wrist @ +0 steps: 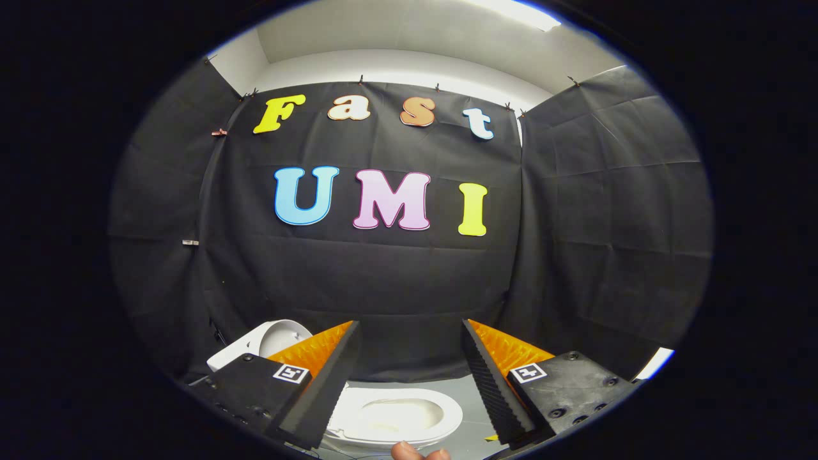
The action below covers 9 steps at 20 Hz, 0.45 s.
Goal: Open the toilet lid.
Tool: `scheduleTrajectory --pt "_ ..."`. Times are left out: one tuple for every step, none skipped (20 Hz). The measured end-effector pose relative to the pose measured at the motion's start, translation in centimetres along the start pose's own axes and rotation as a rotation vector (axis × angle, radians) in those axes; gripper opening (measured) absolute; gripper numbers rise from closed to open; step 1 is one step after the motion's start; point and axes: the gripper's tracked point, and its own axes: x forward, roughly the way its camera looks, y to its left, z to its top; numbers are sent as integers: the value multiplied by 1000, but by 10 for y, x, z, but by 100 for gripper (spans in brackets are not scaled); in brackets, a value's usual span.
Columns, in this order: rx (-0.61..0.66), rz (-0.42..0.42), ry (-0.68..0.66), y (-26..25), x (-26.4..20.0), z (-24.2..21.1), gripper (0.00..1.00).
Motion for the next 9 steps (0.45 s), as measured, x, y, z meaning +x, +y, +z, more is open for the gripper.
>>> scheduleTrajectory --pt "3 0 -1 0 0 0 98" --pt "4 0 -2 1 0 1 98" --pt "3 -1 -2 0 0 0 98" --pt "2 -3 -1 0 1 0 98" --pt "1 -1 -1 0 1 -1 98" --pt "0 -1 0 1 1 -1 98" --pt "0 0 2 1 0 -1 98" --pt "0 0 2 1 1 -2 98" --pt "1 0 2 0 1 -2 98"
